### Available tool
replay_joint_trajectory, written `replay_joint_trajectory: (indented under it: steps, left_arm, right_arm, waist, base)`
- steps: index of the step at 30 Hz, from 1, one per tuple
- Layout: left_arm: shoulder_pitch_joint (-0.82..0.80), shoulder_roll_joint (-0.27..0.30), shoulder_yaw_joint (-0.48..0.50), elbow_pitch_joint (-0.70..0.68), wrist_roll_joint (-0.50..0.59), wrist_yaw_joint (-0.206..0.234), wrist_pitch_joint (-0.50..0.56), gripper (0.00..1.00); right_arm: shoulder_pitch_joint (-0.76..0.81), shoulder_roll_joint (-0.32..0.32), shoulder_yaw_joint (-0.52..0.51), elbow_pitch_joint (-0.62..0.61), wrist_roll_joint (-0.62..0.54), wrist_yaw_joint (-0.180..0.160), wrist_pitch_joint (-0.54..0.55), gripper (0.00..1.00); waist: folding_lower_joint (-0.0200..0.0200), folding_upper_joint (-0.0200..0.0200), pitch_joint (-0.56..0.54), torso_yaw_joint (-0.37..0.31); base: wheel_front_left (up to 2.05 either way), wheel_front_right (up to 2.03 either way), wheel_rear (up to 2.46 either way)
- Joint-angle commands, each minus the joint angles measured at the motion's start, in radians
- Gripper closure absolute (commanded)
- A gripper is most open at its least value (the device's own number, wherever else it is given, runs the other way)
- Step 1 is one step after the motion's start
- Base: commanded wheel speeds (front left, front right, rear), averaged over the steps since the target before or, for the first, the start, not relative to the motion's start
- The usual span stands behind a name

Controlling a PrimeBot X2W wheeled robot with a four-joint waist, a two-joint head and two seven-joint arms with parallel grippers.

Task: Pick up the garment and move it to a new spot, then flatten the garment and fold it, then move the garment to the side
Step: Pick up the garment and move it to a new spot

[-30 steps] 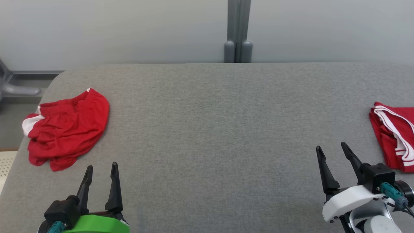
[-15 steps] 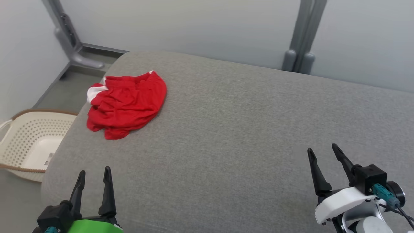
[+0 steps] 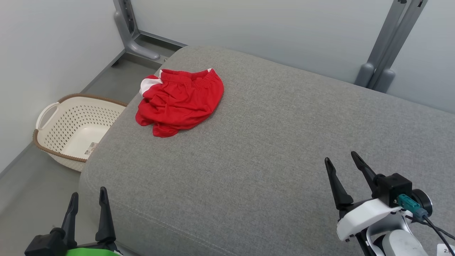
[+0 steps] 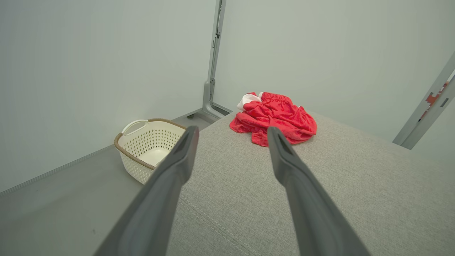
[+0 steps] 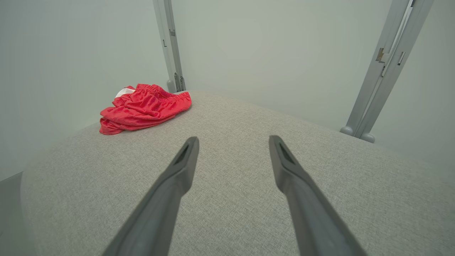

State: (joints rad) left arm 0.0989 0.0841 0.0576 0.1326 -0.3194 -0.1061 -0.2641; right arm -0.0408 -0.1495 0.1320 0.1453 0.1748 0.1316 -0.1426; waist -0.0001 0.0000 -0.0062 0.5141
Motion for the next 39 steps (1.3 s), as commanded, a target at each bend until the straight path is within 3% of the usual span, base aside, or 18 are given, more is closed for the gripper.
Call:
replay_joint_trajectory:
  steps: [1, 12, 20, 28, 39]
  left_arm:
    - [0.016, -0.003, 0.002, -0.006, -0.007, 0.002, 0.000, 0.00]
    - [-0.013, -0.016, 0.006, 0.024, -0.020, -0.001, 0.001, 0.00]
    - [-0.224, 0.014, -0.031, 0.196, -0.060, -0.014, 0.068, 0.00]
    - [-0.491, 0.078, -0.012, 0.432, -0.132, -0.021, 0.113, 0.00]
    - [-0.709, 0.135, 0.046, 0.695, -0.259, -0.024, 0.186, 0.00]
  right_arm:
    - [-0.012, -0.010, 0.002, 0.003, 0.008, -0.002, -0.002, 0.00]
    - [-0.015, -0.024, 0.008, 0.007, 0.015, -0.002, 0.002, 0.00]
    - [0.019, -0.036, -0.019, -0.029, -0.002, -0.002, 0.028, 0.00]
    - [-0.031, -0.074, 0.001, -0.117, -0.015, -0.002, 0.083, 0.00]
    - [-0.111, -0.122, 0.029, -0.223, -0.022, -0.002, 0.131, 0.00]
  waist:
    - [0.0001, 0.0000, 0.006, 0.004]
    - [0.0001, 0.0000, 0.018, 0.003]
    - [0.0001, 0.0000, 0.044, -0.010]
    - [0.0001, 0.0000, 0.154, -0.138]
    - [0.0001, 0.0000, 0.330, -0.309]
  base:
    - [0.00, 0.00, 0.00]
    - [0.00, 0.00, 0.00]
    - [0.00, 0.00, 0.00]
    - [0.00, 0.00, 0.00]
    - [0.00, 0.00, 0.00]
